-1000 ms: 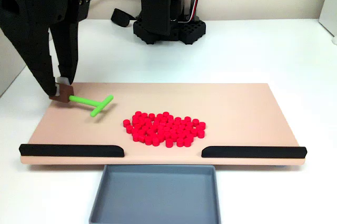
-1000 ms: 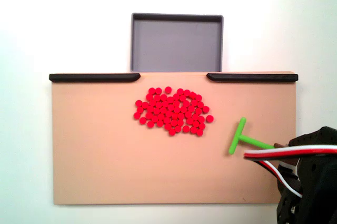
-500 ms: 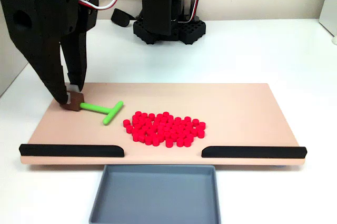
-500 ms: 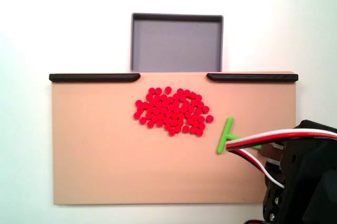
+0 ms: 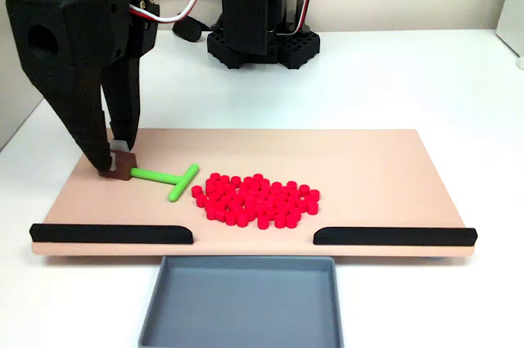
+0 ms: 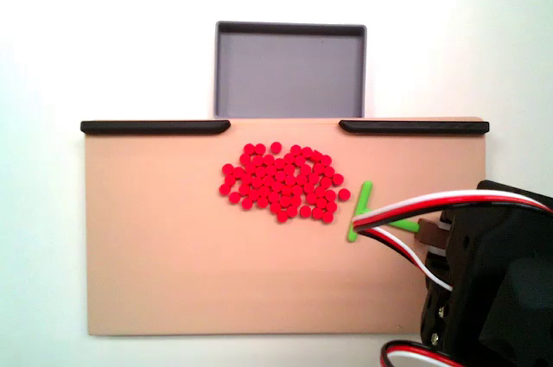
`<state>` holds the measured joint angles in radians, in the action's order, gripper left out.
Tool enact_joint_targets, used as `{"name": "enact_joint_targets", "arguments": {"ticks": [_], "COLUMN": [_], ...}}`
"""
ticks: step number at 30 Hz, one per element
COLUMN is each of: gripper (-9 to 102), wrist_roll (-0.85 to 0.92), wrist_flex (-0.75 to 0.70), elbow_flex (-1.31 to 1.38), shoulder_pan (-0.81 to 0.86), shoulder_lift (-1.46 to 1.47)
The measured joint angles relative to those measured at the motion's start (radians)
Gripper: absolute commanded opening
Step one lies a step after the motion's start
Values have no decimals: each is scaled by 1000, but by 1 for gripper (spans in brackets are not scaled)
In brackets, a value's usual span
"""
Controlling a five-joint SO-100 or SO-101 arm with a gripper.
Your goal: Gather the right side granules
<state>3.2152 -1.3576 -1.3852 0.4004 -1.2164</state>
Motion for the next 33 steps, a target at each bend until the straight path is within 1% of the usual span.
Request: {"name": "enact_joint_targets", "arguments": {"ticks": [33], "gripper": [0], "wrist_roll": [0], "wrist_flex": [-2], "elbow_flex": [31], "shoulder_pan": [-31], "shoulder_lift": [25]}}
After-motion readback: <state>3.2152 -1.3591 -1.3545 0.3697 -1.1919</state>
